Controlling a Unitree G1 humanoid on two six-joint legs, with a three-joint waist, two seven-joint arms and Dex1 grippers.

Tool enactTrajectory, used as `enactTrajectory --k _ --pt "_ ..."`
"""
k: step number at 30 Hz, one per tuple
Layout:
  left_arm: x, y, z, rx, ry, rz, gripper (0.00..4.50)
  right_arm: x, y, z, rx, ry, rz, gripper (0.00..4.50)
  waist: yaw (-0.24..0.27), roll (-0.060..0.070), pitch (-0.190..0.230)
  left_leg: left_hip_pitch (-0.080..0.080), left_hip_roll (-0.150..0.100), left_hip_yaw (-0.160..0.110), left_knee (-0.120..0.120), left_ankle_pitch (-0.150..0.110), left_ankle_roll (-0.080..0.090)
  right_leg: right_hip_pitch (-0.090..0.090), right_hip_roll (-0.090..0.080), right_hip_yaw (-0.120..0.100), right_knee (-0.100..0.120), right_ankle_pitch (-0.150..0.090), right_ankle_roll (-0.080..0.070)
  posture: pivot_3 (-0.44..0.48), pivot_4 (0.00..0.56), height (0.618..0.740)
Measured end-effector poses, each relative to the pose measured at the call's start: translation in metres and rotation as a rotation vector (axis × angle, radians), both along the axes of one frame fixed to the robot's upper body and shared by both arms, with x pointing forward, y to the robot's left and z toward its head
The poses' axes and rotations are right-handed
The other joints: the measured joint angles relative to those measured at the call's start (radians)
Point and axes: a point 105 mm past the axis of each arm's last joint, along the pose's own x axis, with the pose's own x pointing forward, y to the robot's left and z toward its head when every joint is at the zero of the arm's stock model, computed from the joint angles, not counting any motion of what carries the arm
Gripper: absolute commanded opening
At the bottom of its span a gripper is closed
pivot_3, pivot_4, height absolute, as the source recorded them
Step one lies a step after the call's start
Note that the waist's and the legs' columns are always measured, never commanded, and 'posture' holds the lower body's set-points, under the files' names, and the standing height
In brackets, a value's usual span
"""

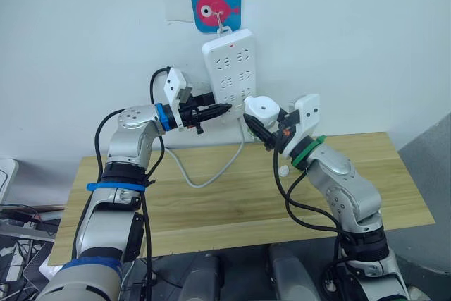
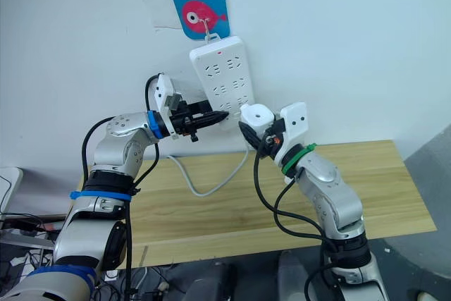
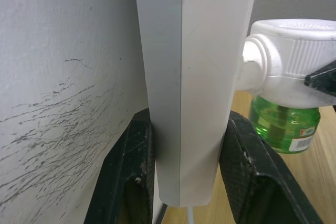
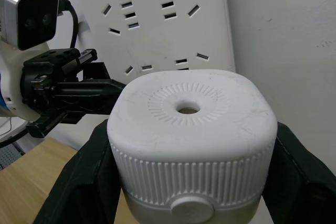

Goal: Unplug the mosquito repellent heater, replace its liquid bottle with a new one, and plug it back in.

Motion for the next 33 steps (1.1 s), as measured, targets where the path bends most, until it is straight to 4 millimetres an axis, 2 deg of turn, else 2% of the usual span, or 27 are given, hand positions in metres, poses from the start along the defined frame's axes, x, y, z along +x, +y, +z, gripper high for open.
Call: enactTrajectory --k 33 --pt "-0.0003 0.0012 0.0003 0.009 -0.003 -0.001 1.29 -0.0006 0.0035 0.0042 0.01 -0.037 0.001 3.01 0.0 0.0 0.0 0.0 0.0 0.0 0.0 0.0 0.0 0.0 0.0 0.0 0.0 0.0 0.0 -0.122 0.216 0.74"
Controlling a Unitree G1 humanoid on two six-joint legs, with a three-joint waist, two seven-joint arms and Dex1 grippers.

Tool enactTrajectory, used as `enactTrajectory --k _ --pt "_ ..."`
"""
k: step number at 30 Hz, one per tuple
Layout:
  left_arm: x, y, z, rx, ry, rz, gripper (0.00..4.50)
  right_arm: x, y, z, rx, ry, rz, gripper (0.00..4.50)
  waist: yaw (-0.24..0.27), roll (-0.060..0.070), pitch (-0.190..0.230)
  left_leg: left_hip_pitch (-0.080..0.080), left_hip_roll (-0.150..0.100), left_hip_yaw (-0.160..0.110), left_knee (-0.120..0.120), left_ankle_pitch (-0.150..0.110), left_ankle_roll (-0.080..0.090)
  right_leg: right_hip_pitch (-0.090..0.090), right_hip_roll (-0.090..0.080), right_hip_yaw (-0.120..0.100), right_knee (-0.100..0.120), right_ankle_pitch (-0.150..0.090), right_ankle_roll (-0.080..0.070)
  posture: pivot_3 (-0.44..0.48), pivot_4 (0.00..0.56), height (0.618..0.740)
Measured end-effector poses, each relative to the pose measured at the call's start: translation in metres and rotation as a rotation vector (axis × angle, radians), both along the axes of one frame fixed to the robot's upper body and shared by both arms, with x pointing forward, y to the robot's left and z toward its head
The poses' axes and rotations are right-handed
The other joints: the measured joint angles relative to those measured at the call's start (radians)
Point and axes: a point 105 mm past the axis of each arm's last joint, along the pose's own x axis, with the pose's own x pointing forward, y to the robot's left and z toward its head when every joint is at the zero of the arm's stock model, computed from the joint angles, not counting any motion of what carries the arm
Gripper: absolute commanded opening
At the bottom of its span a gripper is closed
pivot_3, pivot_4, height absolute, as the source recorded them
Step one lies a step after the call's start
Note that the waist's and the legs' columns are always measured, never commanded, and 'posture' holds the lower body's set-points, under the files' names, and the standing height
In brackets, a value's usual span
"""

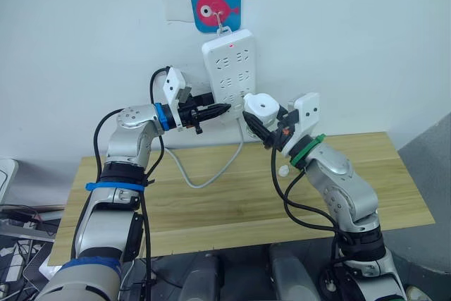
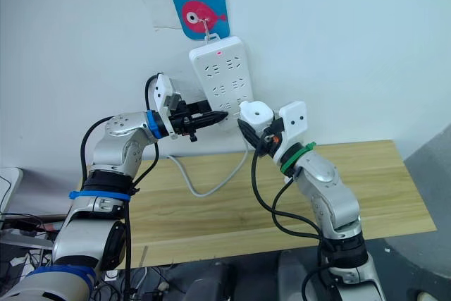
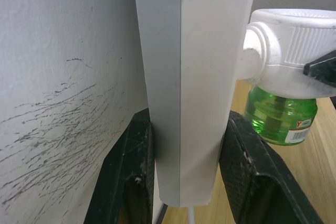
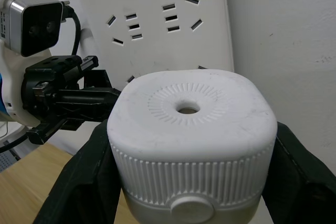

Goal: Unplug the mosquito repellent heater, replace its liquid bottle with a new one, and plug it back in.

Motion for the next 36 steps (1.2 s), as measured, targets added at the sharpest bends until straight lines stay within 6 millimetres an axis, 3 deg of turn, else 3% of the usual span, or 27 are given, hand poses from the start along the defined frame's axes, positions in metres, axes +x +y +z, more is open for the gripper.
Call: enactTrajectory --k 17,36 --pt "0.001 0.005 0.001 0.009 -0.005 0.015 1.29 0.005 0.007 -0.001 0.013 0.008 -0.001 3.01 -0.003 0.0 0.0 0.0 0.0 0.0 0.0 0.0 0.0 0.0 0.0 0.0 0.001 0.0 0.0 -0.12 0.214 0.74" --pt "-0.006 0.017 -0.002 0.005 0.058 0.036 1.29 0.009 0.032 -0.001 0.074 0.031 0.002 3.01 -0.034 0.0 0.0 0.001 0.002 0.0 0.0 0.0 0.0 -0.001 0.0 0.002 0.003 0.0 0.0 -0.106 0.211 0.74"
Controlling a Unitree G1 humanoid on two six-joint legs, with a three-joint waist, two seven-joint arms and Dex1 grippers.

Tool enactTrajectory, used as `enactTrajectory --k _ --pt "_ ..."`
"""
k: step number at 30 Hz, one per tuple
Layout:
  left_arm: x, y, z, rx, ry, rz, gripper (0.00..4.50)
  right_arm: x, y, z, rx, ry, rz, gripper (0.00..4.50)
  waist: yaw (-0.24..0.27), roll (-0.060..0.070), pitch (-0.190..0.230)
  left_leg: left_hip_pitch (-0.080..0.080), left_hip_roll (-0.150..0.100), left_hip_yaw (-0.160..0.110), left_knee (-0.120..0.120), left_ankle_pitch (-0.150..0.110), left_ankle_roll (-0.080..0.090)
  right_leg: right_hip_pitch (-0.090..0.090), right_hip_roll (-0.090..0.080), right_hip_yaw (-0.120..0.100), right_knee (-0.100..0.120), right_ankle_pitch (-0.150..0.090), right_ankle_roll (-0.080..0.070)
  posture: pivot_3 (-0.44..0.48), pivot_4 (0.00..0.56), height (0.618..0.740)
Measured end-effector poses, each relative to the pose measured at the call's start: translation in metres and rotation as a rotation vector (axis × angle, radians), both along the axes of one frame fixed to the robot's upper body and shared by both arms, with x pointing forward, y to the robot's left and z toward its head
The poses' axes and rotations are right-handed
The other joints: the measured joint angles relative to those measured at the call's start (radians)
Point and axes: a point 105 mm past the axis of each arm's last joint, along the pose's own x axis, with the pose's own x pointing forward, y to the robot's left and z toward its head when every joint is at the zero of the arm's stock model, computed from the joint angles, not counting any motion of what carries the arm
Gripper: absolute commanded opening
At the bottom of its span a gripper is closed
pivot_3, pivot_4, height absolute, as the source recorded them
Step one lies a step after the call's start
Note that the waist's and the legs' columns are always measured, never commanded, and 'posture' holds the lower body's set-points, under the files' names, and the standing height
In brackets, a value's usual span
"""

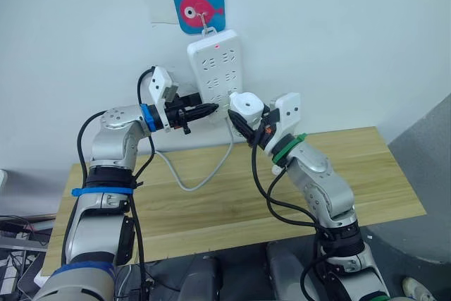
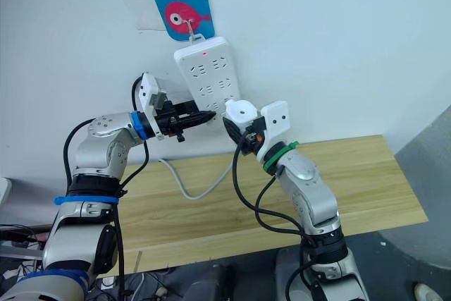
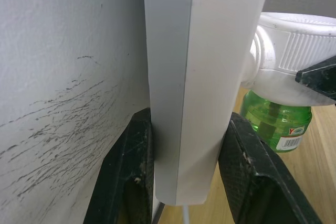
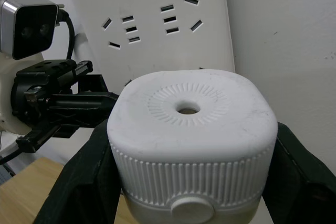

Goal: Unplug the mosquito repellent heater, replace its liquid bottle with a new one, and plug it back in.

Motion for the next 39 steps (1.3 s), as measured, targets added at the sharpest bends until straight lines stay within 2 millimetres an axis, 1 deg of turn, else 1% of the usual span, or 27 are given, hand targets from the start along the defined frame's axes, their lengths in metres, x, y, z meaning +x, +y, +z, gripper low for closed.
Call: enactTrajectory --k 3,6,14,18,39 --pt "-0.001 0.001 0.001 0.007 -0.007 0.003 1.29 0.001 0.0 0.0 0.003 0.01 -0.001 3.01 -0.001 0.0 0.0 0.0 -0.001 0.001 0.0 0.0 0.0 0.0 0.0 0.001 -0.001 0.0 0.0 -0.102 0.209 0.74" --pt "-0.002 0.002 0.001 0.006 -0.007 0.004 1.29 0.001 -0.001 0.002 -0.046 -0.016 0.001 3.01 -0.002 0.0 0.0 0.0 -0.001 0.001 0.0 0.0 0.0 -0.001 0.0 0.002 -0.001 0.0 0.0 -0.103 0.209 0.74" --pt "-0.002 0.003 0.001 0.005 -0.006 0.007 1.29 0.001 0.004 0.003 -0.084 -0.036 -0.002 3.01 -0.004 0.0 0.0 0.0 -0.001 0.001 -0.001 0.0 -0.001 -0.001 0.0 0.002 -0.001 0.0 0.0 -0.106 0.208 0.74" --pt "-0.002 0.006 0.0 -0.003 0.008 0.021 1.29 0.003 0.009 0.003 -0.108 -0.049 -0.009 3.01 -0.013 -0.001 0.0 0.0 -0.001 0.001 0.0 0.0 -0.001 -0.001 0.0 0.002 0.0 0.0 0.0 -0.103 0.21 0.74" --pt "-0.004 0.01 0.0 -0.009 0.017 0.043 1.29 0.004 0.014 0.002 -0.083 -0.043 -0.005 3.01 -0.019 0.0 0.0 0.001 -0.001 0.001 0.0 0.0 0.0 -0.001 0.0 0.003 0.001 0.0 0.0 -0.101 0.218 0.74"
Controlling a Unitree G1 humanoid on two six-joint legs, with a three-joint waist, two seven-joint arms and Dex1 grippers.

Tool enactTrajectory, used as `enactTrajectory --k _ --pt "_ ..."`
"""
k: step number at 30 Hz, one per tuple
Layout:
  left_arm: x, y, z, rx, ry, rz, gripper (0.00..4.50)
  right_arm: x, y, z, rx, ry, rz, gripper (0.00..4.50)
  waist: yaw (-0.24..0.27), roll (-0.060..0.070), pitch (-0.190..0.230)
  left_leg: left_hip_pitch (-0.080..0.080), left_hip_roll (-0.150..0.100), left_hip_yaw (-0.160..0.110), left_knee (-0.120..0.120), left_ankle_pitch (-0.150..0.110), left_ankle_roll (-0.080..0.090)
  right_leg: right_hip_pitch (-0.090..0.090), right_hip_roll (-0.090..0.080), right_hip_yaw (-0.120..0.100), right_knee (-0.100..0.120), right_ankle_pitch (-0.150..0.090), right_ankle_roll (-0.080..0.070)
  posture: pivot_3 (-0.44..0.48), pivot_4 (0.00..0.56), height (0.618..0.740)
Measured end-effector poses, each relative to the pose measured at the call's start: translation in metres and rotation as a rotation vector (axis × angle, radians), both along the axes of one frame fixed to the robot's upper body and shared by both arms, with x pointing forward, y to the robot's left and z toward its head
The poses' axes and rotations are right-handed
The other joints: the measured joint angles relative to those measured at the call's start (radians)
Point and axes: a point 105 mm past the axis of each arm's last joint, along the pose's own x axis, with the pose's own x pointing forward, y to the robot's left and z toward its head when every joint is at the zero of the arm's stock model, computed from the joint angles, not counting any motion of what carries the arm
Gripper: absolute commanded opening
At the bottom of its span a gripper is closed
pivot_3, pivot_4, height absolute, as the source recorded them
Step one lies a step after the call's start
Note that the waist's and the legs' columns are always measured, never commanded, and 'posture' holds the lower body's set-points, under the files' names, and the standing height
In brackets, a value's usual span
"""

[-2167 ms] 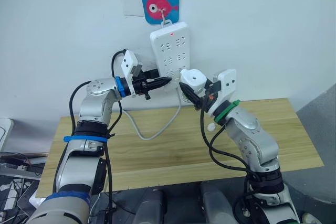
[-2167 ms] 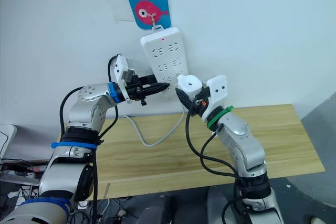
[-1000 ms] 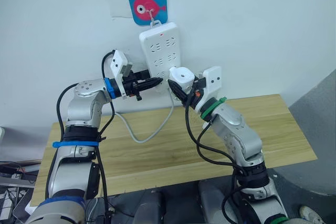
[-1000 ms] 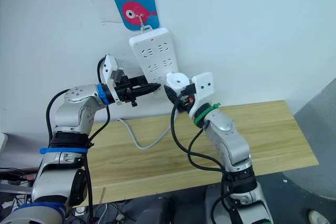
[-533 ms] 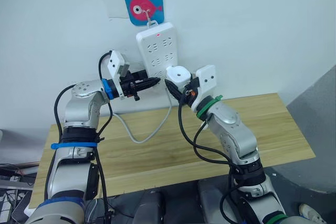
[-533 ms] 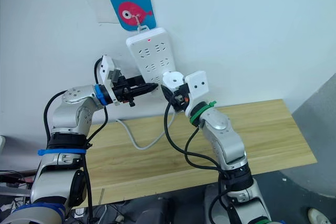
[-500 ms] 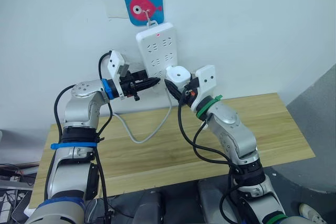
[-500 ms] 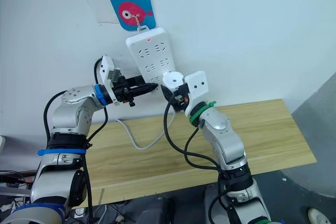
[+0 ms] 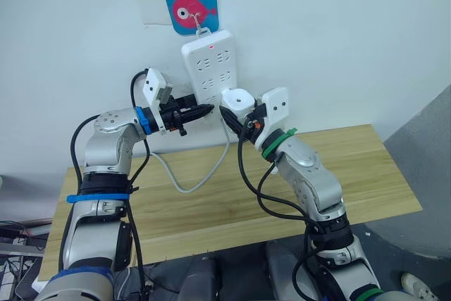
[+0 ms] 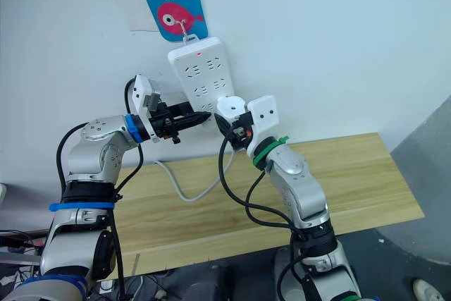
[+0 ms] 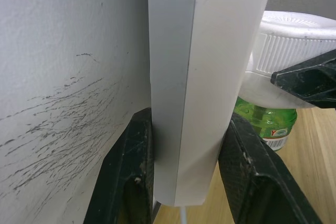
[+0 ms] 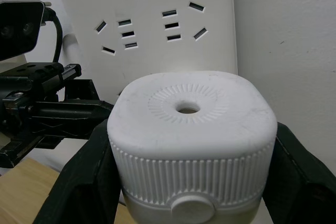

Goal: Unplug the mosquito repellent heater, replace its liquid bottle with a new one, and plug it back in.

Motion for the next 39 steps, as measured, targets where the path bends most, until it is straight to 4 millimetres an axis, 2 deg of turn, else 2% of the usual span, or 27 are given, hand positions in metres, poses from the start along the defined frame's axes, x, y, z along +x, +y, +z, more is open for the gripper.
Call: enactTrajectory --k 10,12,14,15,22,29,32,33,35,39 --pt "0.0 -0.002 0.0 0.001 -0.012 -0.004 1.29 -0.001 -0.003 0.0 -0.027 -0.017 0.008 3.01 0.001 0.0 0.0 0.0 0.0 0.0 0.0 0.0 0.0 0.0 0.0 0.0 -0.001 0.0 0.0 -0.108 0.222 0.74" --pt "0.0 -0.003 0.0 -0.002 -0.014 -0.009 1.29 -0.002 -0.006 0.001 -0.036 -0.018 0.012 3.75 0.002 0.0 0.0 0.0 0.0 0.0 0.0 0.0 0.0 0.0 0.0 0.0 -0.001 0.0 0.0 -0.109 0.222 0.74" --pt "-0.004 -0.015 -0.001 -0.015 -0.007 -0.072 1.29 -0.002 -0.008 0.001 -0.042 -0.012 0.011 4.36 0.007 0.0 0.0 -0.001 0.0 -0.001 -0.001 0.0 0.0 0.001 0.0 -0.001 -0.003 0.0 0.0 -0.111 0.222 0.74" --pt "-0.003 -0.017 -0.001 -0.025 -0.004 -0.074 1.29 -0.003 -0.009 0.001 -0.047 -0.012 0.013 4.46 0.012 0.0 0.0 -0.002 0.0 -0.002 -0.001 0.0 0.0 0.0 0.0 -0.003 -0.004 0.0 0.0 -0.111 0.222 0.74" --pt "-0.004 -0.019 -0.001 -0.012 -0.021 -0.099 1.29 -0.018 -0.023 -0.005 -0.059 0.023 0.05 4.46 0.026 0.0 0.0 -0.002 -0.002 -0.001 -0.001 -0.001 0.0 0.001 -0.001 -0.005 -0.006 0.0 0.0 -0.121 0.22 0.74" --pt "-0.003 -0.016 -0.001 0.0 -0.021 -0.09 1.29 -0.035 -0.057 -0.006 -0.115 0.057 0.079 4.46 0.031 0.0 0.0 -0.002 -0.001 -0.001 -0.001 -0.001 0.001 0.001 -0.001 -0.006 -0.006 0.0 0.0 -0.123 0.216 0.74" --pt "-0.003 -0.016 -0.001 0.004 -0.021 -0.091 1.29 -0.048 -0.07 -0.013 -0.164 0.084 0.135 4.46 0.032 -0.001 0.0 -0.002 -0.001 -0.001 -0.002 -0.001 0.002 0.002 -0.001 -0.006 -0.006 0.0 0.0 -0.125 0.207 0.74" --pt "-0.003 -0.013 -0.001 0.009 -0.021 -0.085 1.29 -0.05 -0.079 -0.015 -0.18 0.101 0.143 4.3 0.033 -0.001 0.0 -0.002 -0.001 -0.001 -0.001 -0.002 0.003 0.002 -0.001 -0.006 -0.007 0.0 0.0 -0.125 0.207 0.74" --pt "-0.003 -0.01 -0.001 0.017 -0.021 -0.076 2.01 -0.052 -0.088 -0.015 -0.181 0.111 0.151 3.89 0.033 -0.001 0.0 -0.001 -0.002 0.001 -0.001 -0.003 0.004 0.002 -0.001 -0.005 -0.006 0.0 0.0 -0.128 0.202 0.74" --pt "-0.008 -0.003 -0.021 0.048 0.033 -0.076 3.2 -0.057 -0.084 -0.012 -0.172 0.104 0.23 2.41 0.028 -0.001 0.0 -0.001 0.001 0.001 -0.001 -0.003 0.004 0.001 -0.001 -0.005 -0.005 0.0 0.0 -0.121 0.194 0.74"
